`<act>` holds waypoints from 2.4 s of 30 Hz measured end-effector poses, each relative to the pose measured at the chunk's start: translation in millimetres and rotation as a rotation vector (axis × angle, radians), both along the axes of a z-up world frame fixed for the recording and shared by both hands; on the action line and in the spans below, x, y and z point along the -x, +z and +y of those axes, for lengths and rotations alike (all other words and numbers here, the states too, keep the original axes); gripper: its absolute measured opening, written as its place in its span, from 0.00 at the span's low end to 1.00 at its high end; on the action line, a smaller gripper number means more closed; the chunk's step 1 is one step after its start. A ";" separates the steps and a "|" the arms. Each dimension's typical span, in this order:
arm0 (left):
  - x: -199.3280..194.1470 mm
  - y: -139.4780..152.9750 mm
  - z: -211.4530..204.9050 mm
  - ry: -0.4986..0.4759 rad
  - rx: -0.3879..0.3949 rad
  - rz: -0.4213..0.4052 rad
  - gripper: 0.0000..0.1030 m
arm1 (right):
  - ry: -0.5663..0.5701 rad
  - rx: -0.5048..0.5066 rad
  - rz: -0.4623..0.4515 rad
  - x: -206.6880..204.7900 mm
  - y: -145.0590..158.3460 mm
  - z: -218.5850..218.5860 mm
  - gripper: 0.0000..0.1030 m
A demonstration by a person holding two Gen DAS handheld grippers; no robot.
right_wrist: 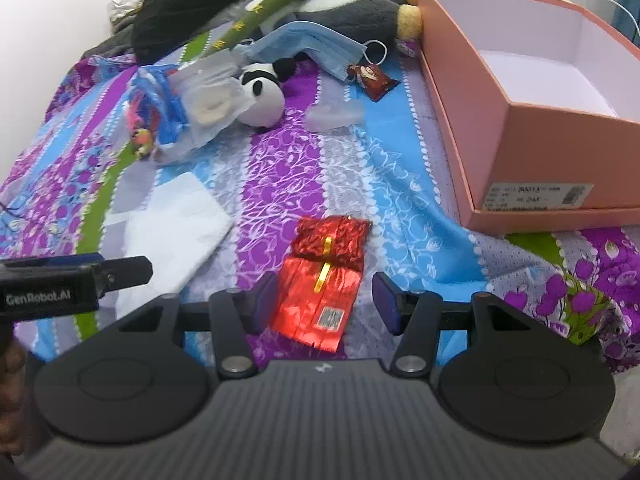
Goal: Organize soft objects
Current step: 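Lift the white tissue with the left gripper while the right gripper lifts the red candy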
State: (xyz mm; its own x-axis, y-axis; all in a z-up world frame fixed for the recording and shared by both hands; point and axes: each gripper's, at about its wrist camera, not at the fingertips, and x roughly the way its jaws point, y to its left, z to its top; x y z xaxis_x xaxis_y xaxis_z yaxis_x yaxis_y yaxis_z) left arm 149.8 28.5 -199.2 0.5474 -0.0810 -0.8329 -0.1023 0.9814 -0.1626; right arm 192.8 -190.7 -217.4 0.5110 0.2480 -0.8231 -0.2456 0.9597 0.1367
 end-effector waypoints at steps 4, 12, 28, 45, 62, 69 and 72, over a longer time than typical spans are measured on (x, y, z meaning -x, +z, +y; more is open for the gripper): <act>-15.8 -10.5 -1.2 -0.032 -0.036 0.005 0.79 | 0.001 0.011 0.009 -15.2 -5.8 5.8 0.53; -42.6 -40.7 4.0 -0.056 -0.084 0.070 0.79 | -0.001 0.042 0.034 -41.7 -25.0 18.1 0.55; -48.3 -33.5 -1.9 -0.082 -0.094 0.040 0.12 | 0.062 0.096 0.003 -46.6 -24.9 29.3 0.52; 9.5 44.0 2.4 0.029 0.013 -0.104 0.10 | 0.049 0.029 -0.105 11.5 44.2 11.0 0.52; 78.0 132.7 -13.3 0.034 0.077 -0.280 0.10 | 0.075 -0.042 -0.248 79.1 132.6 -4.7 0.52; 94.2 157.9 -27.6 0.007 0.105 -0.329 0.10 | 0.068 -0.050 -0.300 98.5 157.8 -16.8 0.52; 95.2 164.0 -39.9 -0.022 0.126 -0.340 0.10 | 0.032 -0.056 -0.326 108.8 168.0 -32.5 0.52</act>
State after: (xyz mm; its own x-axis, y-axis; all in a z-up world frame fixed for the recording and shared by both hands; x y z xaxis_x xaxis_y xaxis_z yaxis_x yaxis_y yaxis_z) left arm 54.6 -11.4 -35.2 0.7881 -0.1862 -0.5867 -0.0006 0.9529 -0.3033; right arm 84.0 -223.3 -49.4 0.7366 0.3082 -0.6020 -0.3147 0.9441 0.0984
